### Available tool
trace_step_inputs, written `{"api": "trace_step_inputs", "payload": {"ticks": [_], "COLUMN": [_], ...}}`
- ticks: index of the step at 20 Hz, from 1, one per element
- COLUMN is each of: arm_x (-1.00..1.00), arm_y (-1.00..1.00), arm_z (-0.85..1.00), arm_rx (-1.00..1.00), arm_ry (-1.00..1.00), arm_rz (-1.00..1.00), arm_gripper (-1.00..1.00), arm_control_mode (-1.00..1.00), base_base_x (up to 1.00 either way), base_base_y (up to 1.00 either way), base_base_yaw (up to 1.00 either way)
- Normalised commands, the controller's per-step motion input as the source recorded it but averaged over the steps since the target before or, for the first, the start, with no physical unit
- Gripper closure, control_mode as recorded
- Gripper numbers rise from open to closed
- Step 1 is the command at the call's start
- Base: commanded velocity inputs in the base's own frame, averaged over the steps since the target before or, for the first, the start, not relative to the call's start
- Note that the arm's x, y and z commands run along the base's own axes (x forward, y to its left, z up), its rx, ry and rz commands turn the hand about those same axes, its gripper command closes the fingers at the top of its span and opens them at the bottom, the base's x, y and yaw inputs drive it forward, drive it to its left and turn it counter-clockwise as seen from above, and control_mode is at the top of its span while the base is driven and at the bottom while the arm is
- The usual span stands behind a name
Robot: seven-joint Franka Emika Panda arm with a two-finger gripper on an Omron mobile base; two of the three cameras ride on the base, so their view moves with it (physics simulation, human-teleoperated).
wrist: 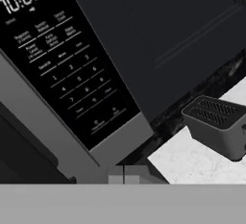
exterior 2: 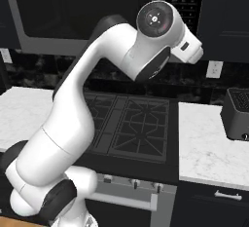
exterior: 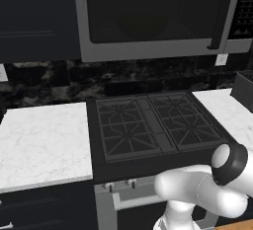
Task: Open the microwave, place the bowl with waffle inside the microwave, then close the microwave door and turn it on.
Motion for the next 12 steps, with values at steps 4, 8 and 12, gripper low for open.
{"api": "trace_step_inputs", "payload": {"ticks": [4, 8, 12], "arm_x": [0.00, 0.00, 0.03], "arm_y": [-0.07, 0.00, 0.03], "arm_z": [0.00, -0.10, -0.39], "arm_rx": [0.03, 0.00, 0.10], "arm_ry": [-0.08, -0.20, -0.16], "arm_rz": [0.01, 0.00, 0.00], "arm_gripper": [1.00, 1.00, 1.00], "arm_control_mode": [-1.00, -1.00, -1.00], "base_base_x": [0.00, 0.00, 0.00], "base_base_y": [0.00, 0.00, 0.00], "base_base_yaw": [0.00, 0.00, 0.00]}}
